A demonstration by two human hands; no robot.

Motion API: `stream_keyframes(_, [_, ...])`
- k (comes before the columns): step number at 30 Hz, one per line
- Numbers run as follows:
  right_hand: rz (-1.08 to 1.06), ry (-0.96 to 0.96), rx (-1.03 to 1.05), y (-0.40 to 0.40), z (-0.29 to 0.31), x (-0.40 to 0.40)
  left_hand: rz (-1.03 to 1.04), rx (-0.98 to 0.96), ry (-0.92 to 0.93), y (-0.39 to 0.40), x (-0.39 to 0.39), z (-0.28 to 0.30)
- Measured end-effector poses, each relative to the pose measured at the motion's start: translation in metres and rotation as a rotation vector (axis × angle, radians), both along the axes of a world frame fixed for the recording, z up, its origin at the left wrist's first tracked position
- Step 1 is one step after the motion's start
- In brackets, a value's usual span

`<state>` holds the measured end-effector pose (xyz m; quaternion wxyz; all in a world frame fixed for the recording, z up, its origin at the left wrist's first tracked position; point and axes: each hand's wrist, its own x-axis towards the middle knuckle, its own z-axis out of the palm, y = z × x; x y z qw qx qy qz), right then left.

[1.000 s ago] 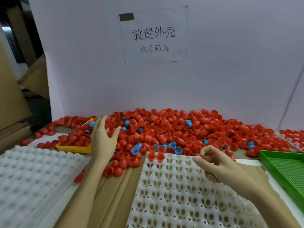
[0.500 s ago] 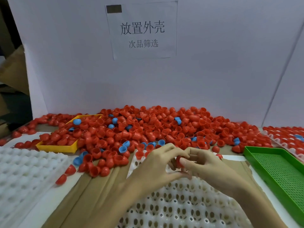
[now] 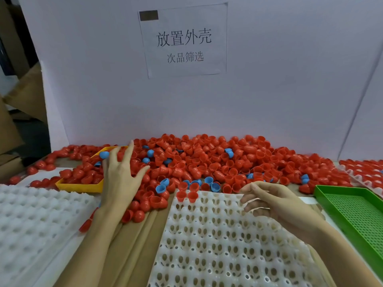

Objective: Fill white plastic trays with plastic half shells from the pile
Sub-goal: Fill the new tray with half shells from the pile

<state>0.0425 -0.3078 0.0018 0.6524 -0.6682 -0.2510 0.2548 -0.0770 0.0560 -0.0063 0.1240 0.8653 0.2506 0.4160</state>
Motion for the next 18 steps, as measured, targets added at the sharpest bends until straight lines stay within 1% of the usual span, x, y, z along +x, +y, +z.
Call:
stream_keyframes(2, [0.011, -0.002, -0.013, 0.0, 0.0, 0.0, -0.003, 0.079, 0.069, -0.002, 0.003, -0.006])
stream_keyframes(4, [0.009, -0.002, -0.025, 0.0, -0.001, -0.001, -0.161, 0.131, 0.106, -0.016, 0.012, -0.01])
stream_keyframes(6, [0.007, -0.004, -0.039, 0.0, -0.001, -0.001, -0.302, 0.118, 0.202, -0.03, 0.02, -0.018])
stream_keyframes(8, [0.009, -0.008, -0.049, 0.0, -0.002, 0.0, -0.308, 0.118, 0.307, -0.039, 0.027, -0.03])
stream_keyframes(9, [0.01, -0.012, -0.052, 0.0, -0.002, 0.0, -0.286, 0.101, 0.327, -0.041, 0.029, -0.035])
stream_keyframes(11, [0.011, -0.016, -0.052, 0.0, -0.002, 0.0, -0.27, 0.018, 0.301, -0.042, 0.031, -0.04])
stream_keyframes(13, [0.009, -0.018, -0.049, -0.001, -0.001, 0.001, -0.297, -0.096, 0.245, -0.041, 0.03, -0.037])
stream_keyframes(15, [0.007, -0.022, -0.045, -0.001, 0.0, 0.001, -0.358, -0.19, 0.17, -0.041, 0.027, -0.029])
stream_keyframes(18, [0.004, -0.022, -0.033, -0.002, 0.002, 0.0, -0.504, -0.344, 0.035, -0.054, 0.022, -0.012])
